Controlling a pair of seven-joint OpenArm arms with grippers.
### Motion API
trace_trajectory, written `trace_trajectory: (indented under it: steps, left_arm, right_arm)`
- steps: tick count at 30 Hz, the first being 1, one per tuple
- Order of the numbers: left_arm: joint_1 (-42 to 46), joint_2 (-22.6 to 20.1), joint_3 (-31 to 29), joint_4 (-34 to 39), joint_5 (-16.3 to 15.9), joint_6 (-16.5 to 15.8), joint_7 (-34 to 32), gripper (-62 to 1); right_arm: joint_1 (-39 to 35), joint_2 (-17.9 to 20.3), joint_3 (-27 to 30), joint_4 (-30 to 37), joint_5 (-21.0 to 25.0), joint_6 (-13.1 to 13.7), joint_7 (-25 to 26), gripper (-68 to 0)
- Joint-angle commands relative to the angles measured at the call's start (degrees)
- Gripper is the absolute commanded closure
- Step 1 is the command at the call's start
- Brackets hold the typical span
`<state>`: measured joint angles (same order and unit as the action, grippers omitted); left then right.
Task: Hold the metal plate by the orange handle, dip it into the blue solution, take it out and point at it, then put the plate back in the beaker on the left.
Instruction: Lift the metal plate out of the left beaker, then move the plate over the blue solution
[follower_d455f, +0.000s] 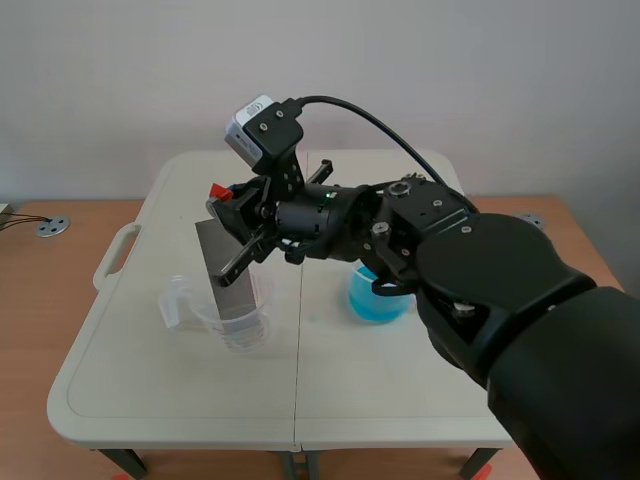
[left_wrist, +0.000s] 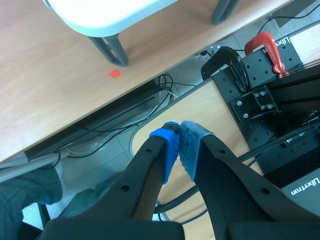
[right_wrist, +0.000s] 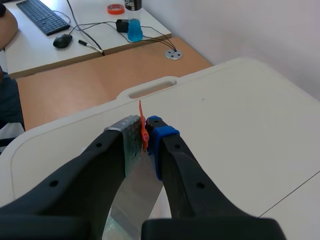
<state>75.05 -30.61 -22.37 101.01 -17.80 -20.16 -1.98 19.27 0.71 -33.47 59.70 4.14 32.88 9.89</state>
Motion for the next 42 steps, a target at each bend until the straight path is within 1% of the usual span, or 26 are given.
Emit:
trace_trajectory:
  steps: [1, 4, 9, 18, 25, 35, 39, 42]
  left_arm:
    - [0.0, 0.4, 0.2, 0.7, -0.4, -0.2, -0.7, -1.5]
    - [0.0, 0.4, 0.2, 0.7, -0.4, -0.2, -0.7, -1.5]
    - [0.0, 0.4, 0.2, 0.7, -0.4, -0.2, -1.0, -1.5]
    - [-0.7, 0.2, 0.2, 0.5, -0.3, -0.4, -0.9, -1.5]
    - [-0.8, 0.2, 0.3, 0.5, -0.3, -0.6, -0.9, -1.5]
    - [-1.0, 0.2, 0.3, 0.5, -0.3, -0.6, -1.0, -1.5]
    - [-2.1, 0.1, 0.3, 0.5, 1.2, -1.0, -0.9, -1.5]
    - [-3.1, 0.1, 0.3, 0.5, 1.4, -1.2, -0.6, -1.5]
  right_arm:
    - [0.3, -0.3, 0.1, 3.0, -0.2, 0.2, 0.8, -1.3]
    - [-1.5, 0.0, 0.1, 5.9, -2.4, 0.2, 0.9, -1.3]
    - [-4.1, 0.9, 0.1, 10.6, -3.0, 0.2, 1.0, -1.3]
    - [-7.9, 3.3, 0.3, 19.6, -5.8, -0.1, 0.9, -1.3]
    - [-10.4, 4.7, 3.0, 26.5, -7.6, -0.3, 0.9, -1.3]
    - [-13.3, 4.7, 6.1, 35.1, -11.1, -0.2, 0.1, -1.3]
    - [-14.7, 4.7, 7.8, 38.7, -11.7, -0.2, -0.5, -1.3]
    - [-15.5, 4.7, 9.5, 41.7, -11.7, 0.2, -1.4, -1.3]
